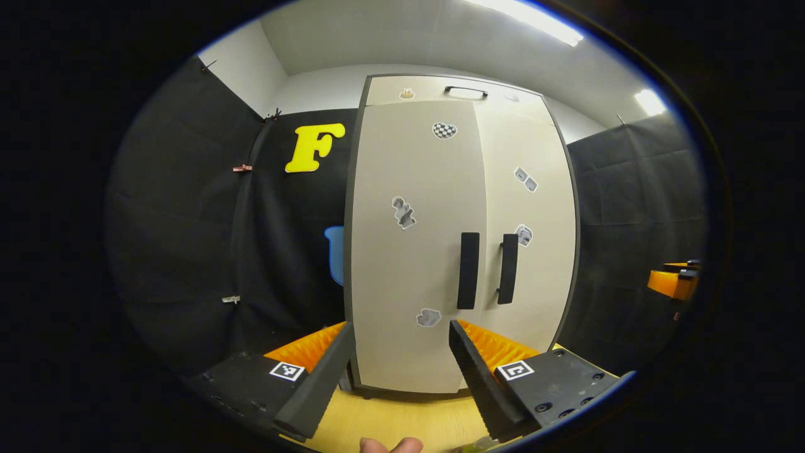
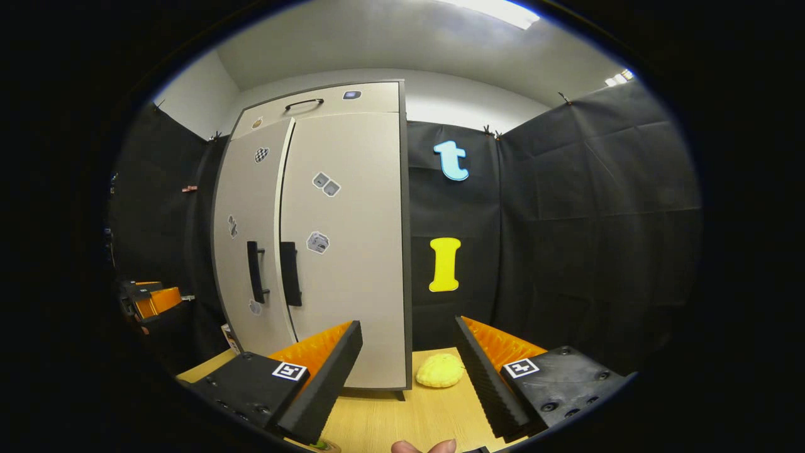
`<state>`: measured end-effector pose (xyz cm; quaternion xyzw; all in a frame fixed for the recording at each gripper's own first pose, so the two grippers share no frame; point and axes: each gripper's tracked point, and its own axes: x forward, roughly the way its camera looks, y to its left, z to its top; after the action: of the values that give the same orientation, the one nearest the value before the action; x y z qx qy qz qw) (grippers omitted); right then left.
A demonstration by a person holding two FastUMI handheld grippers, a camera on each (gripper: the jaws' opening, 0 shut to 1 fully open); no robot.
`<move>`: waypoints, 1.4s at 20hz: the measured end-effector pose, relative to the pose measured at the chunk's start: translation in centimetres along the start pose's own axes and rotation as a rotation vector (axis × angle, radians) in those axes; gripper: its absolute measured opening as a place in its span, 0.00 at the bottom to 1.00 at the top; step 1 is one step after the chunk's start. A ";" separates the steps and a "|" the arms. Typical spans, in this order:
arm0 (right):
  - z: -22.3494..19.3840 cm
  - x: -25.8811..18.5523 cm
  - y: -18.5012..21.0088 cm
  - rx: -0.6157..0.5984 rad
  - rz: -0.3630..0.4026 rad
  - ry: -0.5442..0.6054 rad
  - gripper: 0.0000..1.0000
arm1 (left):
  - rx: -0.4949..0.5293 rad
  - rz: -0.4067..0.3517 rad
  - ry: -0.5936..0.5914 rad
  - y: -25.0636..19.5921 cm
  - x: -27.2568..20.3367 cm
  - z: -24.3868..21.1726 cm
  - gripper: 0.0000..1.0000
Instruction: Grasp the bottle in the cabinet with the left hand and place it on the coaster, then close the right door with the right hand and the left door with the left hand.
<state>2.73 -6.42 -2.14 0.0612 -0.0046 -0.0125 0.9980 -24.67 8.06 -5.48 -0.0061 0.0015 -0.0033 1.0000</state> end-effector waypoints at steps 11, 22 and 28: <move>0.5 -1.0 2.6 -0.024 0.025 -0.007 0.97 | 0.018 -0.026 -0.017 0.6 -2.3 1.2 0.95; 0.4 -1.1 2.8 -0.028 0.031 -0.004 0.97 | 0.002 -0.048 -0.009 0.4 -2.4 0.8 0.95; 0.5 -1.0 2.9 -0.029 0.031 -0.006 0.97 | 0.002 -0.046 -0.009 0.8 -2.5 0.6 0.95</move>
<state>1.81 -3.60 -1.34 0.0465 -0.0083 0.0025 0.9989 -27.20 8.90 -4.84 -0.0050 -0.0032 -0.0263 0.9996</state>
